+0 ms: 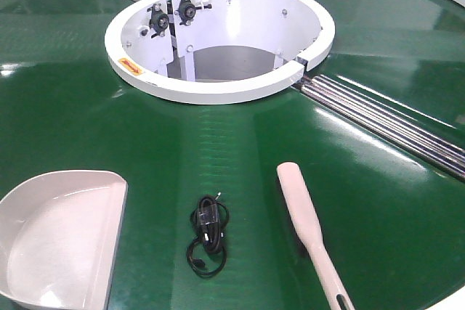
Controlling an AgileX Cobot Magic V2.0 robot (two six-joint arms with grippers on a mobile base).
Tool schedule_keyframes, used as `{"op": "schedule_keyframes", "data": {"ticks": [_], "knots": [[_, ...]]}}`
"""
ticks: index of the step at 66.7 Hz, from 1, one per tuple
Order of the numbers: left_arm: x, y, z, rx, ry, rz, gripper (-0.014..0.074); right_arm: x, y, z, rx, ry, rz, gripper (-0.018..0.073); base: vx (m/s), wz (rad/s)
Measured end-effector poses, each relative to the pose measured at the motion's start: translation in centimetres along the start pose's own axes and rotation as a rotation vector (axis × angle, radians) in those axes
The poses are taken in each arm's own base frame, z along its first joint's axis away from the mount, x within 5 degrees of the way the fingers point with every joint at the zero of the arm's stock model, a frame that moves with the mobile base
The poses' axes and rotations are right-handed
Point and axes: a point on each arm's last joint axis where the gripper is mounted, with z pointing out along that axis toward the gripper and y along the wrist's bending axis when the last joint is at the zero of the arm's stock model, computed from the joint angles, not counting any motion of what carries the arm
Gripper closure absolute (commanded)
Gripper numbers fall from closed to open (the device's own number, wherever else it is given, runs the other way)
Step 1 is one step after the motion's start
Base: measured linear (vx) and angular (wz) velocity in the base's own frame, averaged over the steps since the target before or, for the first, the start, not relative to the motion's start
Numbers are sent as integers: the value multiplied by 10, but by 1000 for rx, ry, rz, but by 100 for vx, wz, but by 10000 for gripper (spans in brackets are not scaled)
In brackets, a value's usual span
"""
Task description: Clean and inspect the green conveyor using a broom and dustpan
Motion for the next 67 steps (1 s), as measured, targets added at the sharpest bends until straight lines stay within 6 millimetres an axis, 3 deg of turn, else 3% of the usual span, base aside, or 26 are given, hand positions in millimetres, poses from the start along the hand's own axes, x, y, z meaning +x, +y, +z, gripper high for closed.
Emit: {"op": "schedule_keyframes", "data": {"ticks": [6, 16, 26, 35, 40, 47, 59, 67], "knots": [[-6, 0, 20, 2, 118, 4, 583, -2, -1, 23, 8, 118, 0, 551, 0, 0], [9, 0, 54, 6, 385, 5, 493, 10, -2, 54, 21, 323, -2, 446, 0, 0], [37, 0, 72, 11, 633, 6, 282, 28, -2, 71, 21, 447, 1, 182, 0, 0], [51, -1, 74, 17, 744, -15, 40, 34, -2, 74, 22, 487, 13, -76, 0, 0], [53, -3, 72, 32, 778, -21, -56, 34, -2, 74, 22, 489, 12, -163, 0, 0], [56, -6, 69, 76, 828, -3, -115, 34, -2, 74, 22, 489, 11, -165, 0, 0], [57, -11, 67, 151, 847, 39, -83, 35, 4, 73, -30, 580, -27, -116, 0, 0], [57, -13, 67, 174, 839, 23, -46, 39, 23, 80, -181, 749, -66, -65, 0, 0]]}}
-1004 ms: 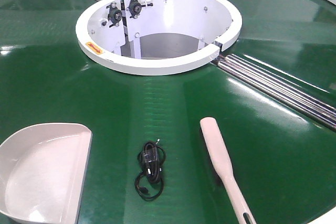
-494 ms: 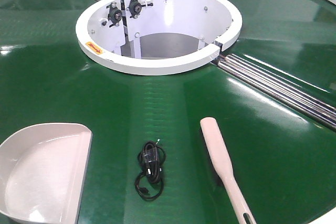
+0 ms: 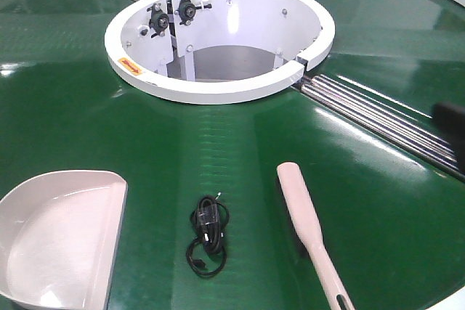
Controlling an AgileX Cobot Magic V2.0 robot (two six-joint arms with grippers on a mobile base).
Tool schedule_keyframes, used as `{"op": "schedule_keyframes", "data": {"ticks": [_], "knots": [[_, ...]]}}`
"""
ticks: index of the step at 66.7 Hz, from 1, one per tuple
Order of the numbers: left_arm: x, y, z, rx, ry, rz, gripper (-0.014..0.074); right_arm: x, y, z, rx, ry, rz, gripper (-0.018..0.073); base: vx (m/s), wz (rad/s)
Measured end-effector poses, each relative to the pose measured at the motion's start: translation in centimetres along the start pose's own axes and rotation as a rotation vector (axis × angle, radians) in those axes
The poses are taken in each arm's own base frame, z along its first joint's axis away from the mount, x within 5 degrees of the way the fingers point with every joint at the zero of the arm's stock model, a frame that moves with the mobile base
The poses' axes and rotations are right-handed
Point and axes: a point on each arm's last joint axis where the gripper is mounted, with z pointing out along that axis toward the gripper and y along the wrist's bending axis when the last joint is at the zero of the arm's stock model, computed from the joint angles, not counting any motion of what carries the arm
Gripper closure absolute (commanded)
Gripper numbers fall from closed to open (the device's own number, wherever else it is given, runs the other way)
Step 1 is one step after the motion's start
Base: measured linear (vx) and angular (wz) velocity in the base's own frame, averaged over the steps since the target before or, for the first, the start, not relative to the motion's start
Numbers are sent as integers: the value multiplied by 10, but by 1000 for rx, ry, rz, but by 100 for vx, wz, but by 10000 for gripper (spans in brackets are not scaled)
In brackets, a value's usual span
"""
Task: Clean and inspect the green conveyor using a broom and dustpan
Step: 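Reach the right gripper down and grasp the pink brush handle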
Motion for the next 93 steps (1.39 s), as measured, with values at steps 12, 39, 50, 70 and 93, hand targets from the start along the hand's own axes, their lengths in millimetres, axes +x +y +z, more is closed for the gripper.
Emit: {"op": "schedule_keyframes", "data": {"ticks": [12, 39, 50, 70, 93], "knots": [[-1, -1, 0, 7, -15, 3, -8, -12, 33, 29, -206, 176, -4, -21, 0, 0], [-1, -1, 0, 7, -14, 7, 2, 1, 76, 132, -260, 545, 49, -21, 0, 0], [-1, -1, 0, 7, -14, 7, 2, 7, 85, 168, -251, 681, 41, -21, 0, 0], [0, -1, 0, 12, 3, 7, 2, 29, 94, 218, -219, 897, -1, -21, 0, 0], [6, -3, 0, 29, 63, 8, 2, 56, 95, 241, -169, 1010, -31, -21, 0, 0]]}}
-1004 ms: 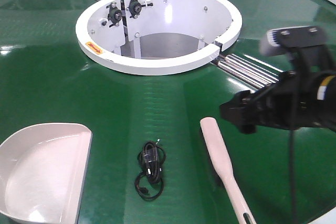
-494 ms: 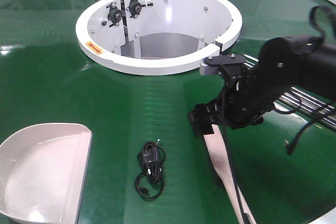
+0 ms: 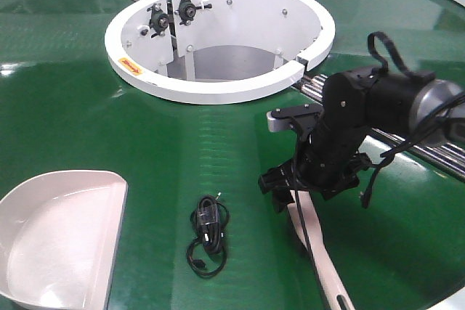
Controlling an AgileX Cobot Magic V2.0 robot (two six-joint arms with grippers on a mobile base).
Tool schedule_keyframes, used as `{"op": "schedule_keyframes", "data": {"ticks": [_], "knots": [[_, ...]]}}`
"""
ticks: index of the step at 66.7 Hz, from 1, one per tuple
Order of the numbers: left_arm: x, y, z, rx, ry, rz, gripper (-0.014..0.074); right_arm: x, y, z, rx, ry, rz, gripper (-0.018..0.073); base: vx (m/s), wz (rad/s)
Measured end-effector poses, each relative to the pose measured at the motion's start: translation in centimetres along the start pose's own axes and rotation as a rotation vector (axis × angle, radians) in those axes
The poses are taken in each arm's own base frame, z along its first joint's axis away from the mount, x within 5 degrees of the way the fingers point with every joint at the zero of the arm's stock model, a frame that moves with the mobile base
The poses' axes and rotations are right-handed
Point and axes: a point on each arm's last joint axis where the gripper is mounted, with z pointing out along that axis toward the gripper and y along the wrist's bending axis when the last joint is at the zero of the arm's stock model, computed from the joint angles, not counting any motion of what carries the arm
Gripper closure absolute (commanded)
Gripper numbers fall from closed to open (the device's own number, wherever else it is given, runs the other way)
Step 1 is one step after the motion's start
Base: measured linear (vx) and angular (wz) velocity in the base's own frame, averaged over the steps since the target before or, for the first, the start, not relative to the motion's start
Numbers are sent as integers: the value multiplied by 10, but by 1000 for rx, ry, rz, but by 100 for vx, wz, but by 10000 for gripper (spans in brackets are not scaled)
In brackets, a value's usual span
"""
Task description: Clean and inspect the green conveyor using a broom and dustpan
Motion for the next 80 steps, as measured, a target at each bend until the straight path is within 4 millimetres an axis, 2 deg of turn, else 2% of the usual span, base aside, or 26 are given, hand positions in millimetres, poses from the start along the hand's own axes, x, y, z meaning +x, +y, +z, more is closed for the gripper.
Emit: {"op": "schedule_keyframes", "data": {"ticks": [9, 16, 24, 30, 31, 43, 54, 64, 80], "knots": [[1, 0, 0, 4, 15, 0, 2, -2, 0, 14, 4, 30, 13, 6, 0, 0], [2, -1, 0, 7, 23, 0, 2, -3, -1, 19, 5, 34, 17, 90, 0, 0], [2, -1, 0, 7, 24, 0, 2, -4, -1, 20, 5, 31, 17, 336, 0, 0], [2, -1, 0, 7, 24, 0, 2, -4, 0, 20, 4, 29, 17, 567, 0, 0], [2, -1, 0, 7, 24, 0, 2, -4, 0, 20, 3, 29, 18, 577, 0, 0], [2, -1, 0, 7, 25, 0, 2, -4, 0, 15, -5, 16, 9, 569, 0, 0], [3, -1, 0, 9, 32, 0, 2, 2, 1, -12, -10, -24, 3, 569, 0, 0], [3, -1, 0, 9, 32, 1, 2, 16, 0, -30, -6, 50, -13, 569, 0, 0], [3, -1, 0, 9, 31, 2, 2, 26, 0, -35, -1, 136, -27, 566, 0, 0]]}}
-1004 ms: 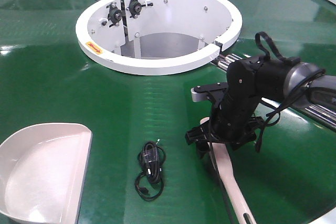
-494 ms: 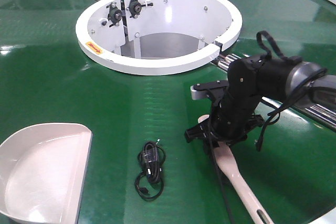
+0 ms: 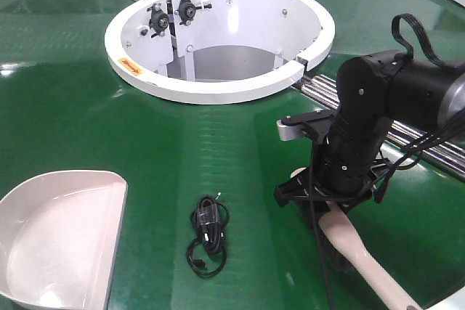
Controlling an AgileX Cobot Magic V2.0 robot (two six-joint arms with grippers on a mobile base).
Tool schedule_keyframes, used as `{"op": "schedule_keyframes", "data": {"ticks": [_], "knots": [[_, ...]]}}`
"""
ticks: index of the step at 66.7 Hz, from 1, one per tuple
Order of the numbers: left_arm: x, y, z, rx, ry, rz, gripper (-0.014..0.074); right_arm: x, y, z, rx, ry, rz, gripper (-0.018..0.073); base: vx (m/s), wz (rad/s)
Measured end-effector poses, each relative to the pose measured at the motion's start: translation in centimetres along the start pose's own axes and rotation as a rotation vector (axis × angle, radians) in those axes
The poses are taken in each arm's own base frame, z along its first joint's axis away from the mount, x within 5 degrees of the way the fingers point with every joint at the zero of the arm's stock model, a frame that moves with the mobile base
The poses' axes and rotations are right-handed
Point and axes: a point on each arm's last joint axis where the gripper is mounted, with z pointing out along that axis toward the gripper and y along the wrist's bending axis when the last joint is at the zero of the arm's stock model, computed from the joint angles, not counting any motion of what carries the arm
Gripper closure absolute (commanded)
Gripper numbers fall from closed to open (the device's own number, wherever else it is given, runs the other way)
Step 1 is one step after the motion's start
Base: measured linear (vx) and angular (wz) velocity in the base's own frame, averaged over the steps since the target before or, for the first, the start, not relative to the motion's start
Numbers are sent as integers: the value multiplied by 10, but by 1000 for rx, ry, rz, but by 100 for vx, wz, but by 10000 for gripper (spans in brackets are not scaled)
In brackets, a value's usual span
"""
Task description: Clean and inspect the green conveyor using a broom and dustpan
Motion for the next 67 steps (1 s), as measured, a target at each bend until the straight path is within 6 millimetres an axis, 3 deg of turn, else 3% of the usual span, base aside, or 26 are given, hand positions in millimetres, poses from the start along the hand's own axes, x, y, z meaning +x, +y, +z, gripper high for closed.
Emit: {"op": "schedule_keyframes", "data": {"ticks": [29, 40, 46, 67], "knots": [[1, 0, 0, 2, 6, 7, 2, 0, 0, 0, 0, -2, 45, 564, 0, 0], [1, 0, 0, -4, 14, 140, 2, 0, 0, 0, 0, -2, 45, 564, 0, 0], [2, 1, 0, -10, 22, 324, 2, 0, 0, 0, 0, -2, 45, 564, 0, 0], [3, 6, 0, -28, 70, 1345, 2, 0, 0, 0, 0, -2, 45, 564, 0, 0]]}}
